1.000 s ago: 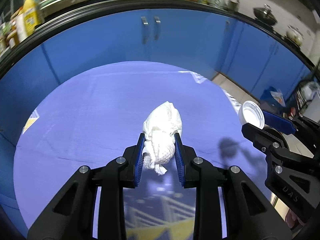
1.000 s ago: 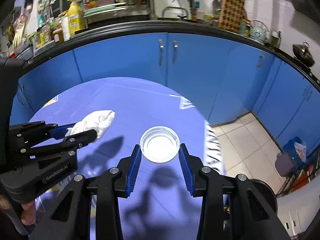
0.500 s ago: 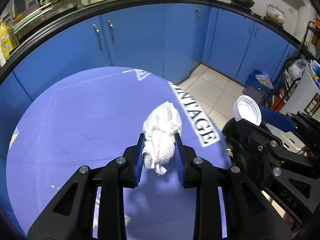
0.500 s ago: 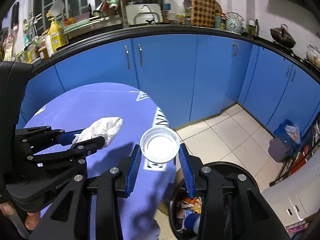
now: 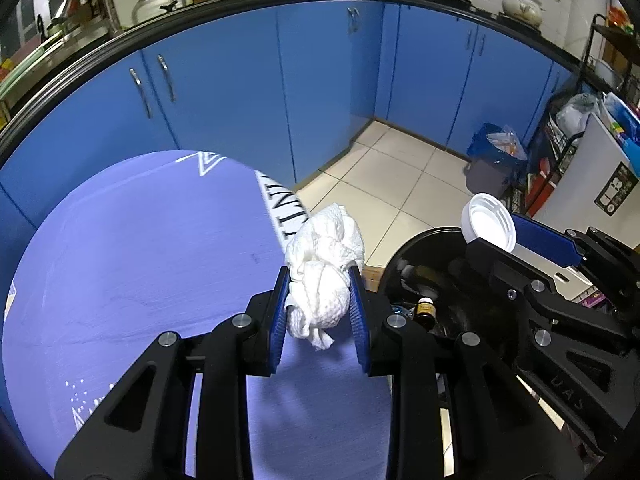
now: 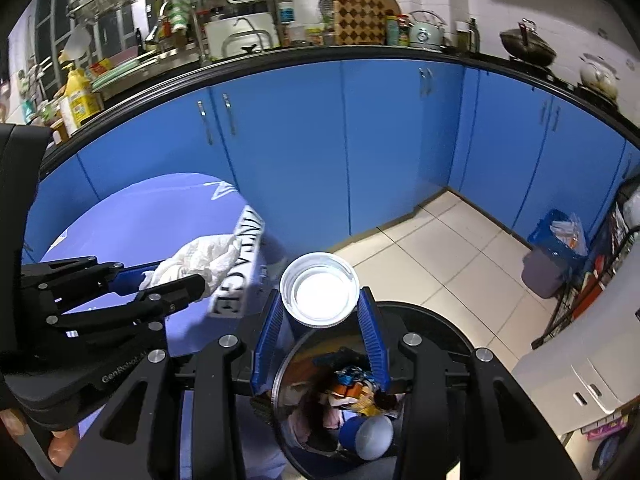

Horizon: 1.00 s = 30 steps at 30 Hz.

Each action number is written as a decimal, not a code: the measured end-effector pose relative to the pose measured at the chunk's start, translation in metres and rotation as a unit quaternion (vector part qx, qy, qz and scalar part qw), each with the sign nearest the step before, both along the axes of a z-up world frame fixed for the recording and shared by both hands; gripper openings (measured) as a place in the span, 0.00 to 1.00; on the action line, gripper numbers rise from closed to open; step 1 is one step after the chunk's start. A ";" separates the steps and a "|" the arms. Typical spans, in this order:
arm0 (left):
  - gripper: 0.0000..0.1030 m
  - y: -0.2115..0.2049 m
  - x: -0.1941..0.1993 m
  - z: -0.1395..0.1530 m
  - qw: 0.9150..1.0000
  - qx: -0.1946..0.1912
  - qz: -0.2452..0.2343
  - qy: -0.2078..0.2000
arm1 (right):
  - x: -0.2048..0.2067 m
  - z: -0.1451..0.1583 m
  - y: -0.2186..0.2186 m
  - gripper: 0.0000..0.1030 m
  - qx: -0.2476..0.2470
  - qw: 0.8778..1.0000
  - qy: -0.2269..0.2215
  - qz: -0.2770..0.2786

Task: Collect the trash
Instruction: 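Carry the tissue and white cap over the black bin, then open the right tool over the bin while the left tool drops the tissue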

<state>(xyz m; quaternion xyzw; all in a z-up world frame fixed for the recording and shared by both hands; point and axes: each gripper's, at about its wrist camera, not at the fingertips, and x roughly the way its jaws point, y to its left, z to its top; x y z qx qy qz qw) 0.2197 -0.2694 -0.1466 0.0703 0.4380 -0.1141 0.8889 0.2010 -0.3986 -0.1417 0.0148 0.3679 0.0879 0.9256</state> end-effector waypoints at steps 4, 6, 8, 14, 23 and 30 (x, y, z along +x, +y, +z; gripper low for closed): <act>0.28 -0.012 0.000 -0.002 1.000 0.005 -0.008 0.000 | -0.002 -0.004 -0.011 0.37 -0.001 1.000 0.002 -0.010; 0.28 -0.017 0.000 -0.002 1.000 0.006 -0.011 0.000 | -0.002 -0.006 -0.016 0.37 0.000 1.000 0.002 -0.015; 0.28 -0.024 0.000 -0.003 1.000 0.008 -0.015 -0.001 | -0.003 -0.008 -0.021 0.37 0.003 1.000 0.004 -0.019; 0.28 -0.038 0.000 -0.004 1.000 0.011 -0.023 -0.001 | -0.002 -0.013 -0.033 0.38 0.006 1.000 0.005 -0.030; 0.28 -0.048 0.003 -0.007 1.000 0.017 -0.020 -0.001 | 0.004 -0.024 -0.043 0.74 -0.006 0.998 0.011 -0.057; 0.33 -0.050 0.015 -0.012 1.000 0.015 -0.008 0.006 | 0.008 -0.020 -0.050 0.75 -0.004 0.996 -0.015 -0.087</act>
